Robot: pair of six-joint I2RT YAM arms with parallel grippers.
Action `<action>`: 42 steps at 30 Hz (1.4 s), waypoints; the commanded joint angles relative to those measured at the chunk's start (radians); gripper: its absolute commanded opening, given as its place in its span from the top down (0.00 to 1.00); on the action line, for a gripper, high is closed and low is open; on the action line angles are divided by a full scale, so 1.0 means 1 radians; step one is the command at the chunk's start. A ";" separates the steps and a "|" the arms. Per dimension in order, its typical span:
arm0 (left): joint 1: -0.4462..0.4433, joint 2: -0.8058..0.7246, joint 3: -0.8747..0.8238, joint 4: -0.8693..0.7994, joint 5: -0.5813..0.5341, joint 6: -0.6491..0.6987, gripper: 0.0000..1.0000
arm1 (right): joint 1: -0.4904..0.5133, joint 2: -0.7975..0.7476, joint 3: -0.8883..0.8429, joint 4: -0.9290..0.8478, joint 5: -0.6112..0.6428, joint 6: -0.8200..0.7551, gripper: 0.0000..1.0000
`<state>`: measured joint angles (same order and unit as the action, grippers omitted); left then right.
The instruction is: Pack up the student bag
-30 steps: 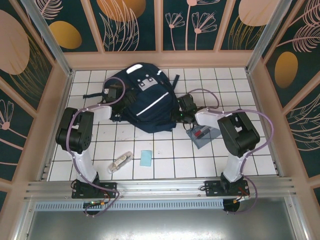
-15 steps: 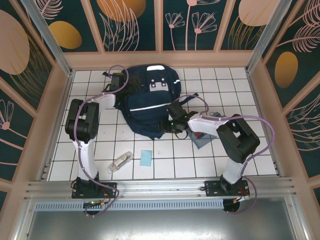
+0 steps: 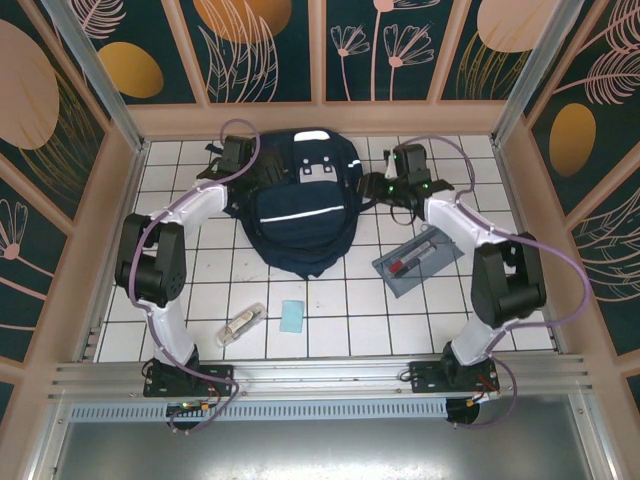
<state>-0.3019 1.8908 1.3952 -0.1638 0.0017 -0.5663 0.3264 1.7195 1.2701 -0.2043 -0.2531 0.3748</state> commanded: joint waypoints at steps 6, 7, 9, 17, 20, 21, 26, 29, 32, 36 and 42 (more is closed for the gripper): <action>-0.018 -0.022 -0.115 -0.029 -0.020 -0.023 0.05 | -0.004 0.334 0.330 -0.034 0.036 -0.071 0.73; -0.019 -0.020 -0.131 -0.021 -0.010 -0.028 0.05 | -0.001 0.370 0.373 -0.051 0.043 -0.075 0.73; -0.018 -0.010 -0.155 -0.010 0.008 -0.034 0.05 | 0.006 0.426 0.437 -0.076 0.058 -0.086 0.73; -0.018 0.021 -0.203 0.008 0.022 -0.039 0.06 | 0.066 0.561 0.614 -0.143 0.170 -0.125 0.71; -0.017 0.029 -0.213 0.010 0.023 -0.037 0.06 | 0.079 0.609 0.688 -0.173 0.211 -0.134 0.71; -0.017 0.031 -0.214 0.010 0.026 -0.037 0.06 | 0.082 0.629 0.719 -0.193 0.222 -0.139 0.71; -0.018 0.027 -0.229 0.027 0.035 -0.044 0.06 | 0.099 0.703 0.828 -0.296 0.286 -0.169 0.72; -0.017 0.034 -0.227 0.029 0.040 -0.044 0.06 | 0.112 0.696 0.821 -0.301 0.298 -0.174 0.72; -0.018 0.037 -0.226 0.034 0.044 -0.049 0.06 | 0.130 0.686 0.816 -0.324 0.349 -0.184 0.72; -0.018 0.034 -0.228 0.041 0.047 -0.052 0.05 | 0.136 0.681 0.808 -0.334 0.362 -0.191 0.72; -0.018 0.025 -0.236 0.050 0.051 -0.062 0.06 | 0.133 0.713 0.830 -0.376 0.326 -0.165 0.75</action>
<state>-0.3210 1.9076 1.1774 -0.1204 0.0257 -0.6071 0.4526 2.4062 2.0712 -0.5098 0.0822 0.2073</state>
